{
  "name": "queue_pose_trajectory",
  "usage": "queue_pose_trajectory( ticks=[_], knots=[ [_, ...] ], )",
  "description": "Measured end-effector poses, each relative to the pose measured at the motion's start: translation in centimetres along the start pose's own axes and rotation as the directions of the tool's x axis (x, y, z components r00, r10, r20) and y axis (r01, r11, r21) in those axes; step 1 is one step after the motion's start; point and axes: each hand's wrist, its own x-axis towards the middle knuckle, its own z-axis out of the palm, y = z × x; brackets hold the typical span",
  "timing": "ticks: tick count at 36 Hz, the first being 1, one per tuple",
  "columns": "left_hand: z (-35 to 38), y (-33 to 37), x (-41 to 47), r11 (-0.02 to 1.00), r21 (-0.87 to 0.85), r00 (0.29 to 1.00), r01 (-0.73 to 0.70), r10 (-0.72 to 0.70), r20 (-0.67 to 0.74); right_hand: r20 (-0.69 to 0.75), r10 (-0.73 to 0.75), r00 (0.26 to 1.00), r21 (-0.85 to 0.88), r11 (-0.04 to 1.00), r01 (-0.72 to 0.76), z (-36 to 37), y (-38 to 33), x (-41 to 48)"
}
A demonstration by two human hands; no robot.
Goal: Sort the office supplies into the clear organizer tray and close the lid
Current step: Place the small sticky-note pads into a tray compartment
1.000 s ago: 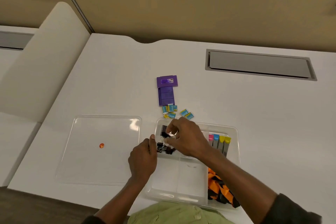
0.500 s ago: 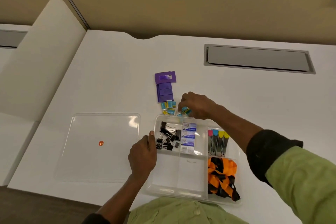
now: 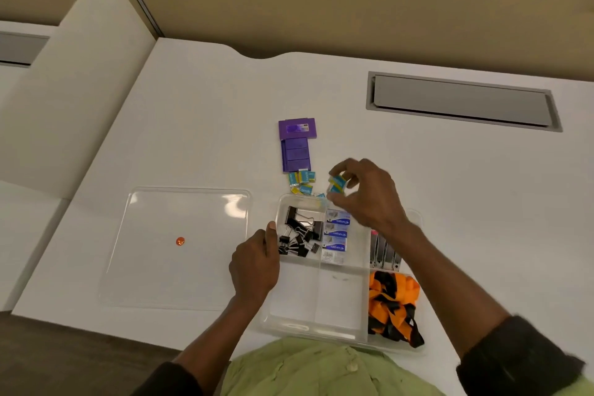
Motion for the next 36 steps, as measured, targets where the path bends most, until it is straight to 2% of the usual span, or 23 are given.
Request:
queue_pose_trajectory(
  ticks=[3, 6, 12, 22, 30, 36],
  knots=[
    [-0.2, 0.2, 0.0, 1.000, -0.012, 1.000, 0.007, -0.007, 0.006, 0.038, -0.016, 0.999, 0.034, 0.999, 0.014, -0.3, -2.4, -5.8],
    [-0.4, 0.5, 0.0, 1.000, -0.003, 1.000, 0.013, -0.013, 0.016, 0.135, -0.003, 0.991, 0.032, 0.999, -0.001, 1.0, -2.8, -11.0],
    [-0.6, 0.7, 0.1, 1.000, 0.020, 0.999, 0.015, -0.015, 0.038, 0.265, 0.053, 0.963, -0.312, 0.950, 0.034, 5.5, -1.1, -16.6],
    [-1.0, 1.1, 0.1, 0.998, 0.062, 0.998, 0.017, -0.021, 0.054, 0.275, 0.086, 0.957, -0.483, 0.873, 0.060, 9.1, -1.6, -16.6],
    [-1.1, 1.2, 0.3, 0.998, 0.062, 0.998, -0.002, -0.003, 0.071, 0.247, 0.144, 0.958, -0.423, 0.906, -0.027, 9.3, -1.7, -17.4],
    [-0.9, 1.0, 0.4, 0.996, 0.085, 0.997, -0.005, -0.002, 0.082, 0.160, 0.179, 0.971, -0.429, 0.898, -0.095, 9.9, -0.8, -17.4]
  ],
)
